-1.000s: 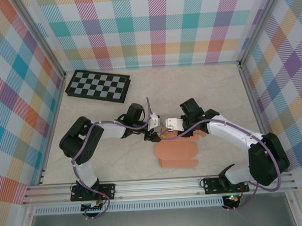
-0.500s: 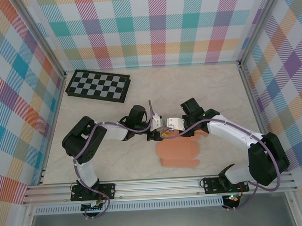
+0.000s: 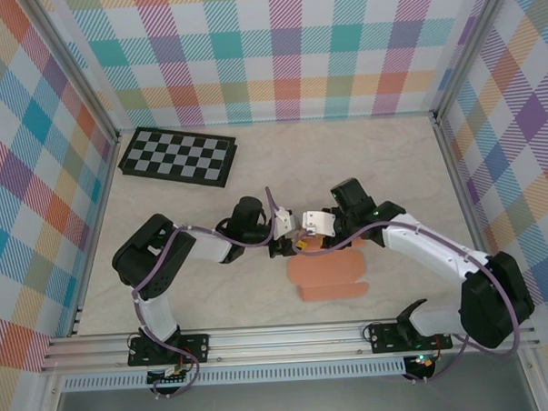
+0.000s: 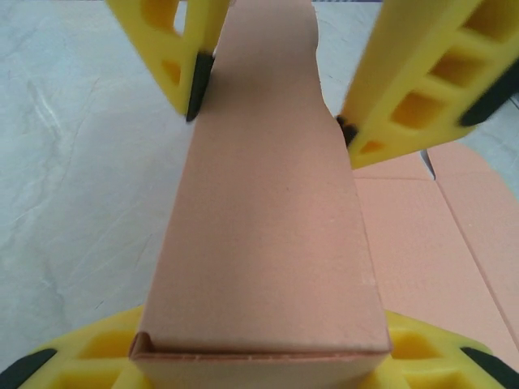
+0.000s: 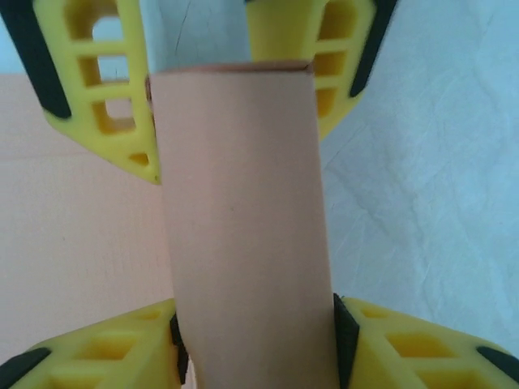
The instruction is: Fold the paper box
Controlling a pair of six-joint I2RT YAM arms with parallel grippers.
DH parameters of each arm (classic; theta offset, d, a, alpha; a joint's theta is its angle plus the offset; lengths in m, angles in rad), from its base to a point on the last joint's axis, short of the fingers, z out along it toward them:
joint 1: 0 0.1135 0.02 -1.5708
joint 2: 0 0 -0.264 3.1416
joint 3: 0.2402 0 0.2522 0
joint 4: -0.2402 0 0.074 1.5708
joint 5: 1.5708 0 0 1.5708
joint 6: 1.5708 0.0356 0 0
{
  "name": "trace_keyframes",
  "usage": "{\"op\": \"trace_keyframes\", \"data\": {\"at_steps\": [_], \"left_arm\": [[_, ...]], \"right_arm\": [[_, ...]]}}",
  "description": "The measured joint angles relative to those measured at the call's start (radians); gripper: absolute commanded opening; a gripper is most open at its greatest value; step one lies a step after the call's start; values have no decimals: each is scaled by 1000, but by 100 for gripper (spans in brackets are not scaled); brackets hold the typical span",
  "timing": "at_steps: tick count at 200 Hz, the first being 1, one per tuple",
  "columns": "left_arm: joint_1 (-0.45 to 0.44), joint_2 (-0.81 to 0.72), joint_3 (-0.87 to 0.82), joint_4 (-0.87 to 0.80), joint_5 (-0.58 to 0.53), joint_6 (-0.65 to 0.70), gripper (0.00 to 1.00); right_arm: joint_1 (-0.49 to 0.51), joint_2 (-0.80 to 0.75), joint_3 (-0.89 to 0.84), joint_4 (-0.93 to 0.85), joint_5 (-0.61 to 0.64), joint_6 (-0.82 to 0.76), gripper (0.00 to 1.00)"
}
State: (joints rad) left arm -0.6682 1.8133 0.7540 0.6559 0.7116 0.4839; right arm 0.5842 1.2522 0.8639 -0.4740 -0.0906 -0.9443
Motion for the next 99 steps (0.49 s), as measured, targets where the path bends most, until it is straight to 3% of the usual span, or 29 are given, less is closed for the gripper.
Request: {"op": "trace_keyframes", "data": {"at_steps": [23,63,99], "left_arm": [[15,-37,1,-4,-14,-72,29],[27,-145,2,-68,-34,-173,29],[77,-267,4,-137,-77,-276,28]], "right_arm": [[-53,-110,-1,16,-82,54,68],[-250,-324,-85,150,-209,241,73],[-408,-443,-161,289,-238,650,74]]}}
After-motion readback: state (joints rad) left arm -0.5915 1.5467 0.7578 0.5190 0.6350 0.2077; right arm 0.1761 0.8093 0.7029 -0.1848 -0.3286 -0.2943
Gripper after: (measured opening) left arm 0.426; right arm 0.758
